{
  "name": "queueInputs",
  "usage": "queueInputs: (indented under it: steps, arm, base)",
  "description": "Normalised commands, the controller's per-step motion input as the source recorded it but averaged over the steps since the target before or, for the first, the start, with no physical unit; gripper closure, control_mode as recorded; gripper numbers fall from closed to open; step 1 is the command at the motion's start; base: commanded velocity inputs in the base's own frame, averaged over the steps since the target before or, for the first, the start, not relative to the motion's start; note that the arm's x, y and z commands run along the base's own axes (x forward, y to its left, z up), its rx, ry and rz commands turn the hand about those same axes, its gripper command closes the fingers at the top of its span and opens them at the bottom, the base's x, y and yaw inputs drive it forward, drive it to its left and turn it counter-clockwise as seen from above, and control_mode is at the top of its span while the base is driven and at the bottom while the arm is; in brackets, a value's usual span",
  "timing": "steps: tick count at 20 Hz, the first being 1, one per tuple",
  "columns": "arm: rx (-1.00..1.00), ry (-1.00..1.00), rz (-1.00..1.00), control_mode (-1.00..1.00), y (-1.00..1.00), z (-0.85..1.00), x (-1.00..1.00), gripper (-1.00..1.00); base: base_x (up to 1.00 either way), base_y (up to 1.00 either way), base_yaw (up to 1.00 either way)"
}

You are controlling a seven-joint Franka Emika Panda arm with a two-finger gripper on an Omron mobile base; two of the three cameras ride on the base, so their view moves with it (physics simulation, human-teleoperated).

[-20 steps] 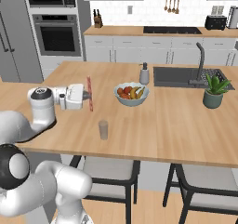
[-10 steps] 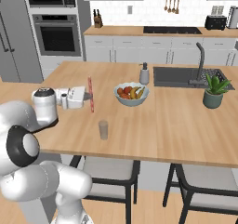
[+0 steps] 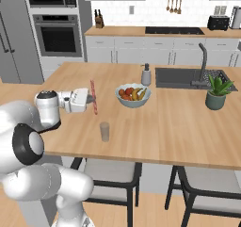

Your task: Take a straw from the drawer in front and place it inside the glass cup on the dining counter.

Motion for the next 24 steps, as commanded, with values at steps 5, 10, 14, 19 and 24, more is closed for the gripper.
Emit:
queueInputs:
  steps: [5,10,14,19,24]
  arm:
    - [0.0,0.0,0.0,-1.0,-0.08,0.0,-0.39,1.0]
    - [0.0,-0.01,0.0,-1.0,-0.06,0.0,-0.38,1.0]
    - [0.0,0.0,0.0,-1.0,-0.14,-0.04,0.02,1.0]
    - [0.0,0.04,0.0,-1.0,-0.11,-0.15,0.23,1.0]
    - [-0.03,0.05,0.0,-1.0,0.0,-0.23,0.2,1.0]
  base:
    - [0.0,0.0,0.0]
    - [0.0,0.0,0.0]
    - [0.0,0.0,0.0]
    - [0.0,0.0,0.0]
    - [0.0,0.0,0.0]
